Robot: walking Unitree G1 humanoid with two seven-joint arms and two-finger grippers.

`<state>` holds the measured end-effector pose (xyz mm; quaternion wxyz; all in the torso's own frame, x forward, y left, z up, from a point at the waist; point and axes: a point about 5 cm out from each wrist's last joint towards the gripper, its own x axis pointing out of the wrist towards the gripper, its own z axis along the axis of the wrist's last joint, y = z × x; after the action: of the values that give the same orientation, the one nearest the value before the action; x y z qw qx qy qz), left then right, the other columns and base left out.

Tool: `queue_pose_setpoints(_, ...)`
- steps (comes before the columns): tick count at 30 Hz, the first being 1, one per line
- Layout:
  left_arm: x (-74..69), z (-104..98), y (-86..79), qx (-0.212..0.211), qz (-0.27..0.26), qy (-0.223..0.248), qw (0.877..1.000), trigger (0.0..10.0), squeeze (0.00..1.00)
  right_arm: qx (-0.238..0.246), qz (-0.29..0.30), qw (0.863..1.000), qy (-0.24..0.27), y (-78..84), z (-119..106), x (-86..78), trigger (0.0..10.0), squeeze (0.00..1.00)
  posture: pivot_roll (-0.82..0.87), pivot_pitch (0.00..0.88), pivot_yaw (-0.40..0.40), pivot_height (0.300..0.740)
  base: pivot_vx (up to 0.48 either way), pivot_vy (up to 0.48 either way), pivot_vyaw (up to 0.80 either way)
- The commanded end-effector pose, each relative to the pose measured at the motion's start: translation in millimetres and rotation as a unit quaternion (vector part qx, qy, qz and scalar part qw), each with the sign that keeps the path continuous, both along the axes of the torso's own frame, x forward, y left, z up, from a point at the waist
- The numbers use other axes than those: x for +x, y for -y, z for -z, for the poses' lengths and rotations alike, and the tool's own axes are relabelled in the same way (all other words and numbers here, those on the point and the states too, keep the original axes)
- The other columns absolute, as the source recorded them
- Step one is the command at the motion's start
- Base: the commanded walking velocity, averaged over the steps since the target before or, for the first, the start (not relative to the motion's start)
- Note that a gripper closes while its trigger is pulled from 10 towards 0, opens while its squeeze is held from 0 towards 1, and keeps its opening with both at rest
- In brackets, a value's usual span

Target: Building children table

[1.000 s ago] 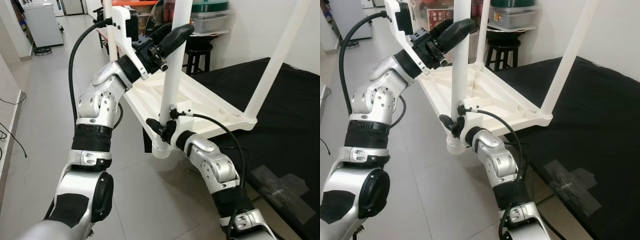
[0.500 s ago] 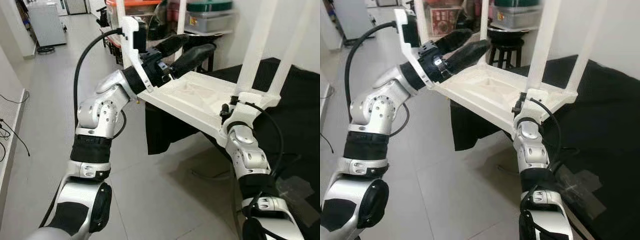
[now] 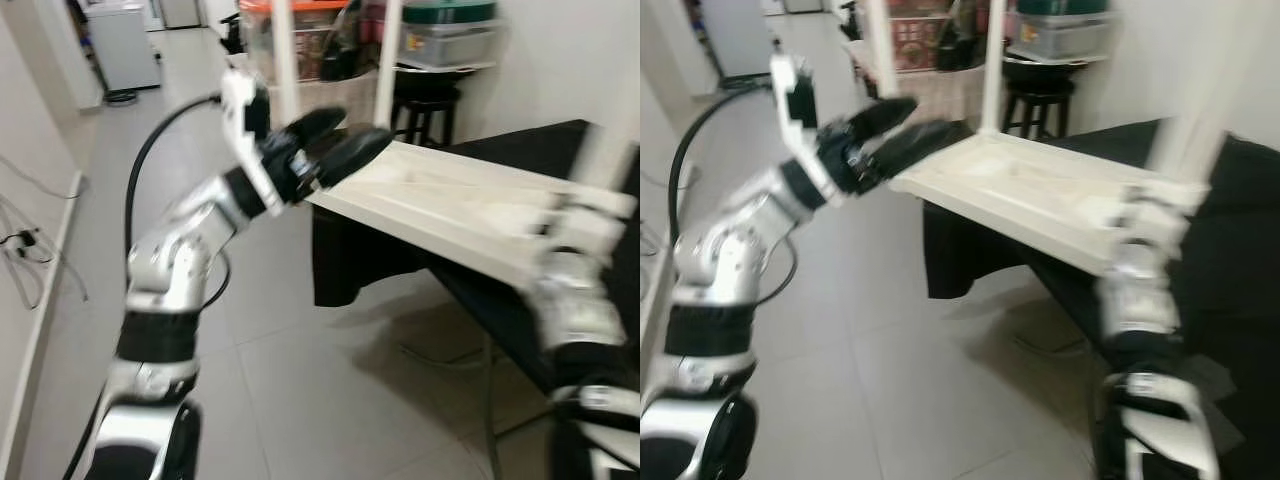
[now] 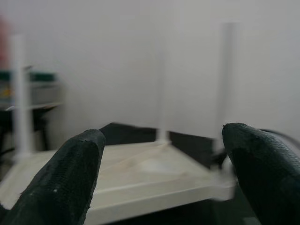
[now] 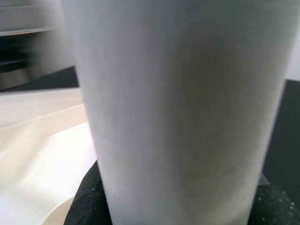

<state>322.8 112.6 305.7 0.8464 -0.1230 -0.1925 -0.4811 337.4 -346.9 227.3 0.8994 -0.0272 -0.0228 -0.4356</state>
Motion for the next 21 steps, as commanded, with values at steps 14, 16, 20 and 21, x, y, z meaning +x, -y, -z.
queue_pose_setpoints(14,-1.6,-15.6,8.5,-0.001,0.016,0.024,1.0,10.0,0.0,-0.028,-0.004,0.998,0.05,-9.6,-19.6,3.7,0.0,0.0,0.09,0.0,0.009,0.74,0.0,0.0,0.0)
queue_pose_setpoints(16,-1.6,-15.6,8.5,-0.001,0.016,0.024,1.0,10.0,0.0,-0.028,-0.004,0.998,0.05,-9.6,-19.6,3.7,0.0,0.0,0.09,0.0,0.009,0.74,0.0,0.0,0.0)
queue_pose_setpoints(20,-1.6,-15.6,8.5,-0.001,0.016,0.024,1.0,10.0,0.0,-0.028,-0.004,0.998,0.05,-9.6,-19.6,3.7,0.0,0.0,0.09,0.0,0.009,0.74,0.0,0.0,0.0)
queue_pose_setpoints(21,-1.6,-15.6,8.5,-0.001,0.016,0.024,1.0,10.0,0.0,-0.028,-0.004,0.998,0.05,-9.6,-19.6,3.7,0.0,0.0,0.09,0.0,0.009,0.74,0.0,0.0,0.0)
